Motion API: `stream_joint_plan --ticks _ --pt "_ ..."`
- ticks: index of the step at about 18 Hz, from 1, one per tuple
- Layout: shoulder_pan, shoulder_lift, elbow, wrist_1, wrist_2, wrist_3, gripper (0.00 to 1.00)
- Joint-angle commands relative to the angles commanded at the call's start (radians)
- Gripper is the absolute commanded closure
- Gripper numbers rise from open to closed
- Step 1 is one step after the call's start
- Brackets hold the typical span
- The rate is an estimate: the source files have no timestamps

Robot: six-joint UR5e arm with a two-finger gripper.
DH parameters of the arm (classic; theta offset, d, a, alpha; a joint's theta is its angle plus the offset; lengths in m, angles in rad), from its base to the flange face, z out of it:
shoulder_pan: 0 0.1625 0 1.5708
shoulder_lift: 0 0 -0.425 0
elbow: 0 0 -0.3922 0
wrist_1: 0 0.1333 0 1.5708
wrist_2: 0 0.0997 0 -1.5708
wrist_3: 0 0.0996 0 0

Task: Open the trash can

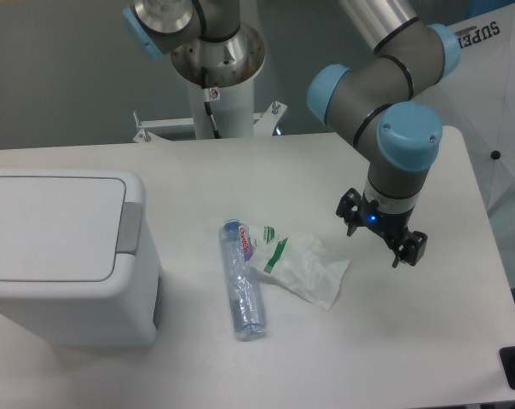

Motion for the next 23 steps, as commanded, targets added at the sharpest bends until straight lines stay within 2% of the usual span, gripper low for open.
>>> stream_joint_plan --ticks 9,13,17,21,23 --pt "0.002 -0.005 0.008 -0.002 -0.003 0.015 0.0" --pt "-0.003 0.005 -0.031 0.018 0.0 -0.001 0.0" --pt "-0.006 0.048 -0.077 0.021 -0.006 -0.026 0.0" --pt "-0.009 0.029 -0.075 0.023 -0.014 -0.031 0.0" --pt "-0.017 0.034 -0.072 0.021 -0.04 -0.087 0.0"
